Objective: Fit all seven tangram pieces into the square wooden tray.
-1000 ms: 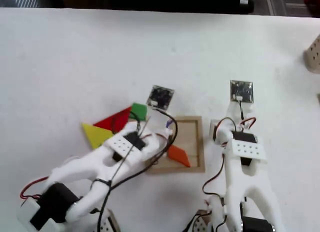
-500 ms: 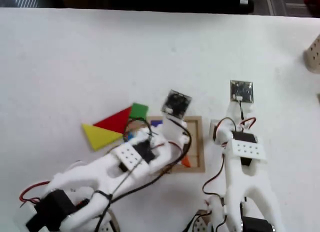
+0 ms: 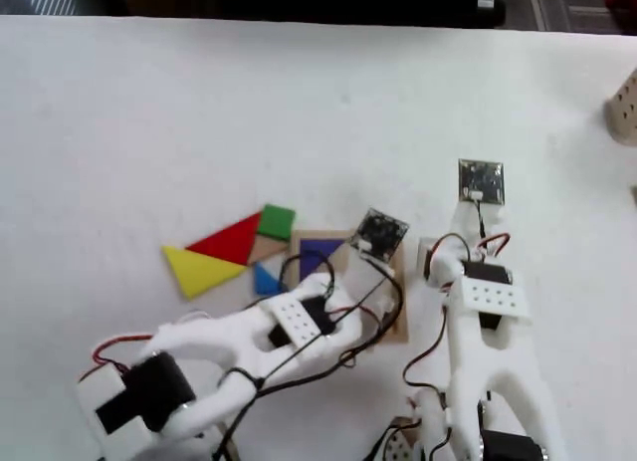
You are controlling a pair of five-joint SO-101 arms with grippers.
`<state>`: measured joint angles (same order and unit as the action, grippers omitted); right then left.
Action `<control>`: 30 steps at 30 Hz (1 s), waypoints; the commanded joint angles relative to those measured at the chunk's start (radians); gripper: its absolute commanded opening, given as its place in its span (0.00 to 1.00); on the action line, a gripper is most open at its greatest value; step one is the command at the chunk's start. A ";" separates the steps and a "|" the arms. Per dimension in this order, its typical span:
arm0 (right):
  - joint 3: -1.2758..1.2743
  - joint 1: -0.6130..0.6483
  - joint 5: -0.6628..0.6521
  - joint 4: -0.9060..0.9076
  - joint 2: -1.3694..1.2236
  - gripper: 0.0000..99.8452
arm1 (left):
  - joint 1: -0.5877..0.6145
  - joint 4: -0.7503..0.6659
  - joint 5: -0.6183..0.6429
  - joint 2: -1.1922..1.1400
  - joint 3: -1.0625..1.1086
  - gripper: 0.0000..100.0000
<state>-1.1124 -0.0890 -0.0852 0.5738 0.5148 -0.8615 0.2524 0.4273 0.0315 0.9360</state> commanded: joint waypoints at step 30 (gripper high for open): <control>0.052 0.008 -0.002 -0.027 0.001 0.12 | 0.156 0.471 -0.095 0.340 0.132 0.02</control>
<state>-1.1124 -0.0890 -0.0852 0.5738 0.5148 -0.7188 0.7127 0.3429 0.4135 1.1032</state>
